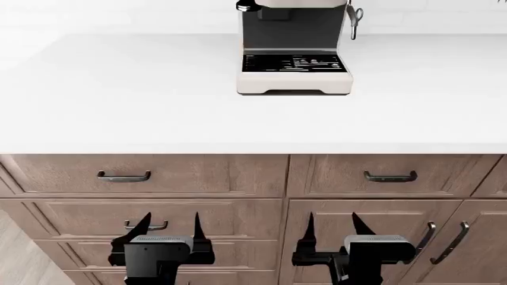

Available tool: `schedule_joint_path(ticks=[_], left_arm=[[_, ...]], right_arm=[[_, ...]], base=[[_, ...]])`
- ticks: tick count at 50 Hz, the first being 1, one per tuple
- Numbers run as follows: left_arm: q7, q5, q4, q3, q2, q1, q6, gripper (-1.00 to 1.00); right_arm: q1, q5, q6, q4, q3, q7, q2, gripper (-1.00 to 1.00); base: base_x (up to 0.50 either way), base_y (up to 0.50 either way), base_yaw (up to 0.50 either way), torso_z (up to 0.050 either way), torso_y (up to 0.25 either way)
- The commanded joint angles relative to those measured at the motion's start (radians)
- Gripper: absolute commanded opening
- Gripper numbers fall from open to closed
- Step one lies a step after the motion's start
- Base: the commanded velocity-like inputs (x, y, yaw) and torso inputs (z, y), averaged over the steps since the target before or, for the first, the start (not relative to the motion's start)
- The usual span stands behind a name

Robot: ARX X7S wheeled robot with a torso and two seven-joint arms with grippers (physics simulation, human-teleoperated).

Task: Pick the mug from the cabinet, place it under the coffee machine dispenser, and press the start button.

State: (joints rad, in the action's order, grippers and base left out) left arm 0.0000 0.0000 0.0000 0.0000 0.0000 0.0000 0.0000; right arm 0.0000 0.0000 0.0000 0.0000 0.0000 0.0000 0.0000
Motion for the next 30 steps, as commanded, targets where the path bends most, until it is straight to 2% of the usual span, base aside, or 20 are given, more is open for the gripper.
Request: schedule_joint_path(ticks=[1, 8, 12, 16, 19, 21, 25, 30], left_arm=[[-0.013, -0.030, 0.009, 0.013, -0.015, 0.002, -0.013, 1.00], [-0.012, -0.076, 0.030, 0.041, -0.044, 0.018, -0.015, 1.00], [0.017, -0.135, 0.036, 0.039, -0.058, 0.018, -0.027, 1.00], [0.010, -0.196, 0.180, 0.019, -0.079, -0.008, -0.121, 1.00], [-0.025, -0.230, 0.261, 0.002, -0.088, -0.137, -0.239, 1.00], [-0.046, -0.231, 0.248, 0.003, -0.087, -0.243, -0.287, 1.00], [-0.076, -0.229, 0.139, 0.003, -0.075, -0.425, -0.329, 1.00], [-0.115, -0.204, -0.090, 0.003, -0.055, -0.633, -0.288, 1.00]], right_arm=[[-0.009, 0.007, 0.001, -0.018, -0.027, 0.022, 0.015, 1.00], [-0.033, 0.047, -0.020, -0.059, -0.062, 0.033, 0.038, 1.00], [-0.041, 0.046, -0.031, -0.078, -0.076, 0.045, 0.049, 1.00], [-0.095, 0.056, 0.069, -0.333, -0.088, 0.052, 0.072, 1.00], [-0.088, 0.071, 0.201, -0.539, -0.083, 0.062, 0.090, 1.00], [-0.063, 0.079, 0.285, -0.643, -0.076, 0.068, 0.102, 1.00], [0.002, 0.116, 0.445, -0.812, -0.047, 0.079, 0.127, 1.00], [0.083, 0.139, 0.620, -0.983, -0.014, 0.102, 0.152, 1.00]], base=[[0.00, 0.00, 0.00, 0.000, 0.000], [0.00, 0.00, 0.00, 0.000, 0.000], [0.00, 0.00, 0.00, 0.046, 0.000], [0.00, 0.00, 0.00, 0.050, 0.000], [0.00, 0.00, 0.00, 0.050, 0.000], [0.00, 0.00, 0.00, 0.050, 0.000], [0.00, 0.00, 0.00, 0.050, 0.000], [0.00, 0.00, 0.00, 0.050, 0.000]])
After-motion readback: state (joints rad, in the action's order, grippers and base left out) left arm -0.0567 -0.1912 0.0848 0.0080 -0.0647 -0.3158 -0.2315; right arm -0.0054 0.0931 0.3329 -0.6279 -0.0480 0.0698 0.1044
